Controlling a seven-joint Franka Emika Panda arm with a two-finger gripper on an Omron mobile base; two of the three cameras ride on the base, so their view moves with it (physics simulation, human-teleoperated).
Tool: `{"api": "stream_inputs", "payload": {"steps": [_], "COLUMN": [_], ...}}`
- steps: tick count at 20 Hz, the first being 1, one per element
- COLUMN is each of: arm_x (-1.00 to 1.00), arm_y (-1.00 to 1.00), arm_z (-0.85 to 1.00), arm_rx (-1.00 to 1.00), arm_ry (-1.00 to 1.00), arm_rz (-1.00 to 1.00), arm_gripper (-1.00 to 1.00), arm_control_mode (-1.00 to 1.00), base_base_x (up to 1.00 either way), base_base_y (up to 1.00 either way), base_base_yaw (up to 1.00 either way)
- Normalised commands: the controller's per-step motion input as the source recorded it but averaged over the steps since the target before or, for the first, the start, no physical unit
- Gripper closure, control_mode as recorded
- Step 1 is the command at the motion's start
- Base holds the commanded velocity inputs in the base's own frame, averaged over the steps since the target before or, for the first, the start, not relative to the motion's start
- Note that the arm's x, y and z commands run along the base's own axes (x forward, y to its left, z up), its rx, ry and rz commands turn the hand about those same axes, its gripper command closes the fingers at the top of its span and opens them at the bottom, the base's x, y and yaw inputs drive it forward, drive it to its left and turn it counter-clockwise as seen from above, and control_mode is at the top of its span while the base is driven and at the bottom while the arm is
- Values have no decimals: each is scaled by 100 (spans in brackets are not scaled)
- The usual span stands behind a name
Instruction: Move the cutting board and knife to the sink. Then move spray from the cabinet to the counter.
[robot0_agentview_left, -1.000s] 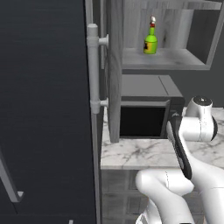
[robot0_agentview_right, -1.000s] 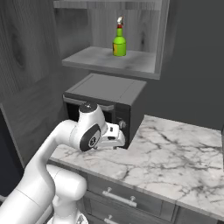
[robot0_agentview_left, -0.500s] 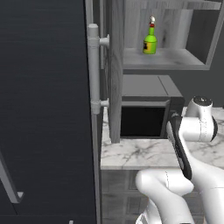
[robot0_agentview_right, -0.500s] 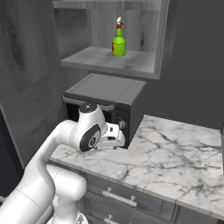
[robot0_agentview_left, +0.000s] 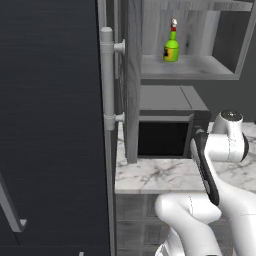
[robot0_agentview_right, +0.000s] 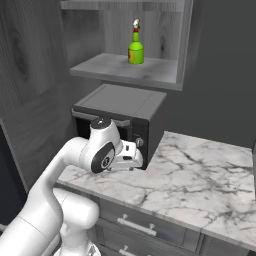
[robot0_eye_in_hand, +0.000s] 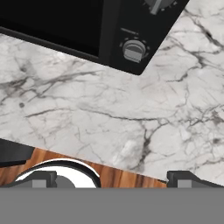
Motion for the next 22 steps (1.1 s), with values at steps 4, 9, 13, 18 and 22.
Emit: {"api": "stream_inputs", "payload": {"steps": [4,9,13,18,22], "arm_x": [-7,-10,-10,-5,-2], "arm_y": [0,0,2,7,8], "arm_z": [9,39,52,62,66], "arm_rx": [0,5,8,0,0], "arm_ry": [-12,-25,-20,-17,-11], "arm_rz": [0,0,0,0,-3], "arm_gripper": [-100,-100,-100,-100,-100], "arm_control_mode": [-100,-100,-100,-100,-100], "base_base_x": [0,0,0,0,0], "base_base_y": [0,0,0,0,0], "base_base_yaw": [0,0,0,0,0]}}
